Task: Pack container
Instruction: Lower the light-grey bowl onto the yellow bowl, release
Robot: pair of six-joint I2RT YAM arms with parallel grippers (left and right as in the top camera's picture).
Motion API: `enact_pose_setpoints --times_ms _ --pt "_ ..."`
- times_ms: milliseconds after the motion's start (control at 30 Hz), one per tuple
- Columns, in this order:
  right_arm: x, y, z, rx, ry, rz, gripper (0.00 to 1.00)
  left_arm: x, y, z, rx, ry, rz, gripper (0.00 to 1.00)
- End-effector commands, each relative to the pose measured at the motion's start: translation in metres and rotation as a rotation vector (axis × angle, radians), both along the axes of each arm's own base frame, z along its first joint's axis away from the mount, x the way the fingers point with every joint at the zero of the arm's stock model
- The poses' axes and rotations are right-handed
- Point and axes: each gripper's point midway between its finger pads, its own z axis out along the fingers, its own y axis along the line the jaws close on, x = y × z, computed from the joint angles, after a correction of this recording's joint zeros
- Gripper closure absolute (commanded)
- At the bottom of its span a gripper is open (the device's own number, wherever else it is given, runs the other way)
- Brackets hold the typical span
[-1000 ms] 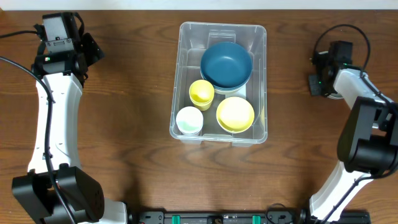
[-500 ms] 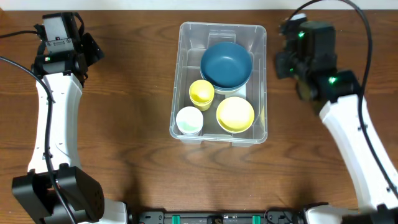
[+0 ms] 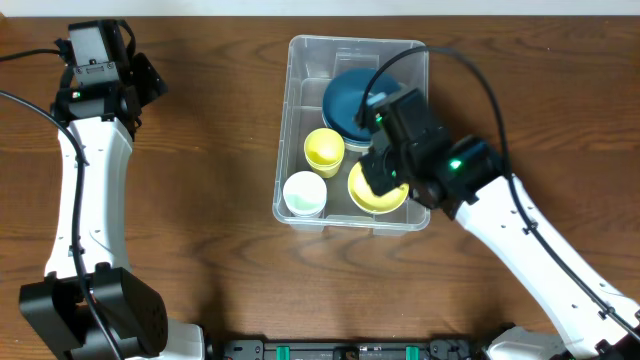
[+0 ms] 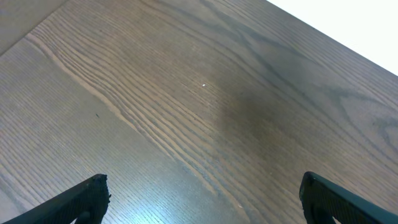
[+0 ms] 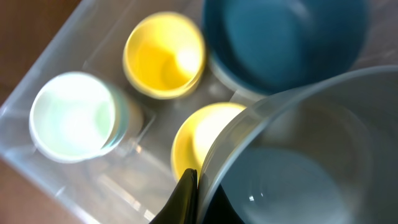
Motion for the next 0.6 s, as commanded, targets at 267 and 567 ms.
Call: enact_pose_setpoints --times_ms 267,567 --pt "-0.028 0.015 -0.022 -0.032 0.087 0.026 0.99 -0.001 0.003 0.011 0.014 -0.021 0.01 0.02" --pt "-0.018 0.004 -0.023 -0.099 0.037 -0.007 0.47 -0.001 0.003 0.011 0.014 -0.021 0.01 0.02"
